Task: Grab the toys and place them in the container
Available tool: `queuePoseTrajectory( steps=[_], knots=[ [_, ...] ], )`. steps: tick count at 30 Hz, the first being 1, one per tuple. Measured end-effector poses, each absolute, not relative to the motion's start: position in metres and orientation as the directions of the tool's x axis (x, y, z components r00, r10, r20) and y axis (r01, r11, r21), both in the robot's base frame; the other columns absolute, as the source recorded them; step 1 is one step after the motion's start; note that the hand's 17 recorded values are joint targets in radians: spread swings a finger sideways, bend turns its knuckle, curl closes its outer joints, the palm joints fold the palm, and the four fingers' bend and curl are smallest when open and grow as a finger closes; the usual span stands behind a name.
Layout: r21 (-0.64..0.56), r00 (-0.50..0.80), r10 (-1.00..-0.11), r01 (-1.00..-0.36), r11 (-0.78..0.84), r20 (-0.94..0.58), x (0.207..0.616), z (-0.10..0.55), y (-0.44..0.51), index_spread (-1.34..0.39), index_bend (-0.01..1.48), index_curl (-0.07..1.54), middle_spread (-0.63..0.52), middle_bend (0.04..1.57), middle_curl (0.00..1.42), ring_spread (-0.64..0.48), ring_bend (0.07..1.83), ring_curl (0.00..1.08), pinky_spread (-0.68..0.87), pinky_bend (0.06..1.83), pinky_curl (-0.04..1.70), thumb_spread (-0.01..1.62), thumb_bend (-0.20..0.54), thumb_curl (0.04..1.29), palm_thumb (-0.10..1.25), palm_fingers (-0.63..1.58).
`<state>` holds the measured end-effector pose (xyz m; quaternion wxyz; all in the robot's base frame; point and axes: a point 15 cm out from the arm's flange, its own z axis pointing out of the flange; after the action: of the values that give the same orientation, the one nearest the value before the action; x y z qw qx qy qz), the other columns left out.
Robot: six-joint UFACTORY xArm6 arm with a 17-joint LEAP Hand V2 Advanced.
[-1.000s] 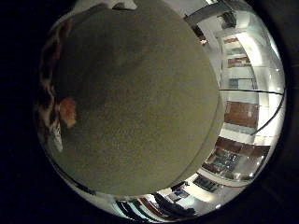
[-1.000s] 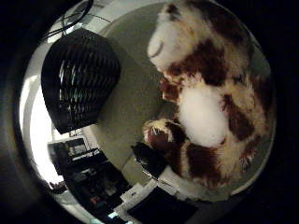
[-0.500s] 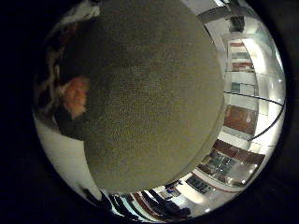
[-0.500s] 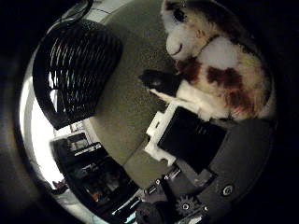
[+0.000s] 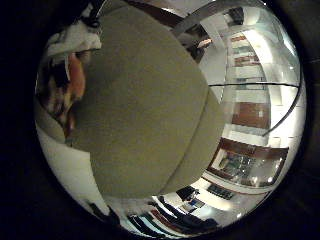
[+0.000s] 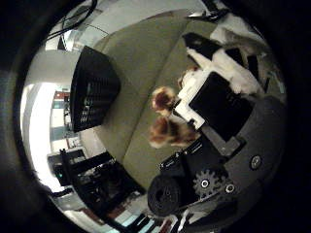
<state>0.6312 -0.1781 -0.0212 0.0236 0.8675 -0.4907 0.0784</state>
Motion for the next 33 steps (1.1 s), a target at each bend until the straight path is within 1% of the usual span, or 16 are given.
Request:
queuePoseTrajectory(
  steps=[8,18,21,28,33],
  knots=[
    [-0.056,0.492,-0.852,-0.86,-0.508,0.179,0.603,0.049,-0.179,-0.23,1.12,0.81,-0.12,1.38,0.71,-0.22,1.37,0.74,-0.15,1.55,0.6,0.89,-0.014,0.7,1.1,1.11],
    [-0.113,0.489,-0.84,-0.845,-0.523,0.235,0.576,0.137,-0.161,-0.23,1.12,0.82,-0.12,1.39,0.69,-0.22,1.36,0.76,-0.15,1.5,0.69,0.87,-0.015,0.75,1.1,1.12],
    [-0.145,0.49,-0.838,-0.836,-0.53,0.24,0.566,0.173,-0.139,-0.23,1.12,0.82,-0.12,1.39,0.69,-0.22,1.36,0.76,-0.15,1.5,0.7,0.86,-0.015,0.75,1.1,1.12],
    [-0.175,0.523,-0.825,-0.81,-0.559,0.214,0.548,0.224,-0.086,-0.23,1.12,0.83,-0.12,1.39,0.69,-0.22,1.35,0.77,-0.16,1.46,0.76,0.85,-0.014,0.78,1.09,1.12],
    [-0.195,0.562,-0.803,-0.78,-0.594,0.199,0.537,0.237,-0.042,-0.23,1.12,0.83,-0.12,1.39,0.69,-0.22,1.35,0.78,-0.16,1.44,0.79,0.84,-0.015,0.79,1.09,1.12]
  ],
)
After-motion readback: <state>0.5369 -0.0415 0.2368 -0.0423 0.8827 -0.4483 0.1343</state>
